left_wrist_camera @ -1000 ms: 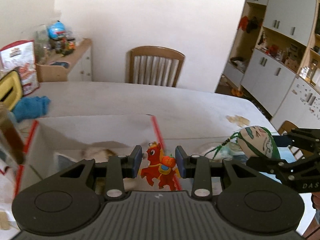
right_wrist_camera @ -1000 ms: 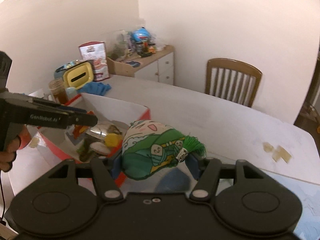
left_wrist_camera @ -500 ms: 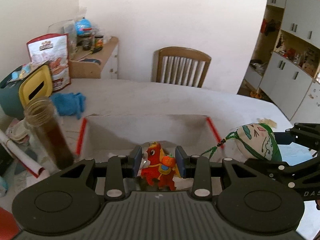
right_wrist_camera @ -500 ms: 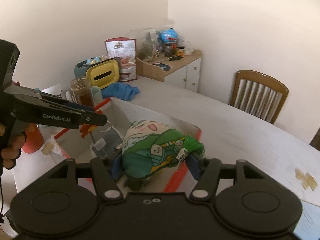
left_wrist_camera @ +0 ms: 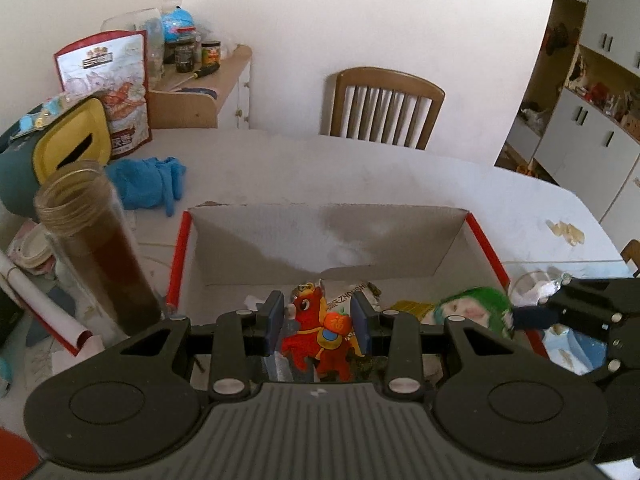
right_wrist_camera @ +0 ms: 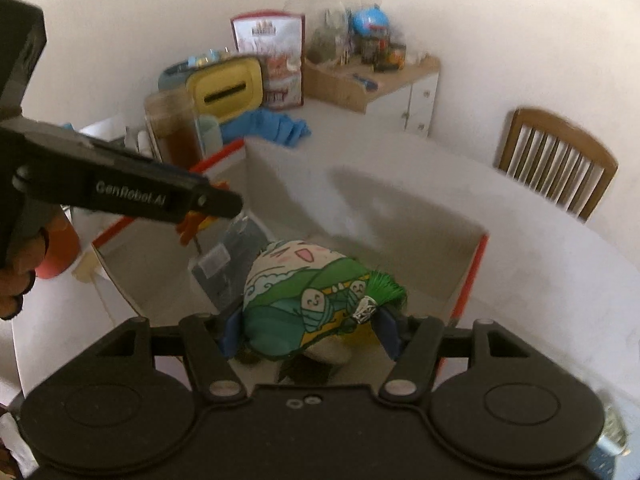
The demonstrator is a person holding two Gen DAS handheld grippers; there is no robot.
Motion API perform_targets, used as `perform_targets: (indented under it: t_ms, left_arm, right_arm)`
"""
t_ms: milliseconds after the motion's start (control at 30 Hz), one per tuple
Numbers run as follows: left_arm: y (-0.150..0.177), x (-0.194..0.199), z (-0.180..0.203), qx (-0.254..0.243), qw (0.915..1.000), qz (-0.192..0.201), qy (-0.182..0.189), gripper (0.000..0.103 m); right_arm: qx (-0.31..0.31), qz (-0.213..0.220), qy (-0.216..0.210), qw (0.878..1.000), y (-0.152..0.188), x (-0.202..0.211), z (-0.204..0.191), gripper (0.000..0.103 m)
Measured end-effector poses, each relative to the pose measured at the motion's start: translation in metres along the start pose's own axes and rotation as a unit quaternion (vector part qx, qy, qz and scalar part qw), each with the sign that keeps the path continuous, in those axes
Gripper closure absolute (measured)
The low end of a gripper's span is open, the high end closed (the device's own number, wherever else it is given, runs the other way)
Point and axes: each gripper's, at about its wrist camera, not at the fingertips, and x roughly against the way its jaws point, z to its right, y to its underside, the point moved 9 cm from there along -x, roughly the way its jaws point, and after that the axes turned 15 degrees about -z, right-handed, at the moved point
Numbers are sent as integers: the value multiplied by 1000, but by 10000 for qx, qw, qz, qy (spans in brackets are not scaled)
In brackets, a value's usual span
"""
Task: Organize objects
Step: 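Carry red horse with left tool while right tool carries plush doll to box, then open left tool releasing red horse in box while right tool releases plush doll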
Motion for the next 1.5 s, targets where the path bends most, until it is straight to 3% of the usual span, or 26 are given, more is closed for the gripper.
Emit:
perform_targets:
  t_ms: [333,767,833,967,1100,1500]
  left_arm:
    - [2,-49,9,-283,9984,-464,-164,67]
    - [18,-79,9,-266,9935,-1087,-188,67]
    - [21,-81,8,-242,9930,-1142,-182,67]
    - [22,-81,6,-187,9927,-1185,-121,65]
    - [24,-76,7,-163,9938,-1103,-47,47]
    - [24,-36,25,-230,9973,-686,128,46]
  right_arm:
    - [-170,-446,-134,9988,15,-26,-5,38]
    - [-263,-495,26,9984,14,-28,-3,33]
    - [-256,-457,24,9986,14,-25,-4,28]
    - [-295,-330,-75,9990,16,-15,-2,23]
    - [-446,-229,-119,9987,18,-6,6,22]
    - [-763,217,-161,9967,26,39,20,22]
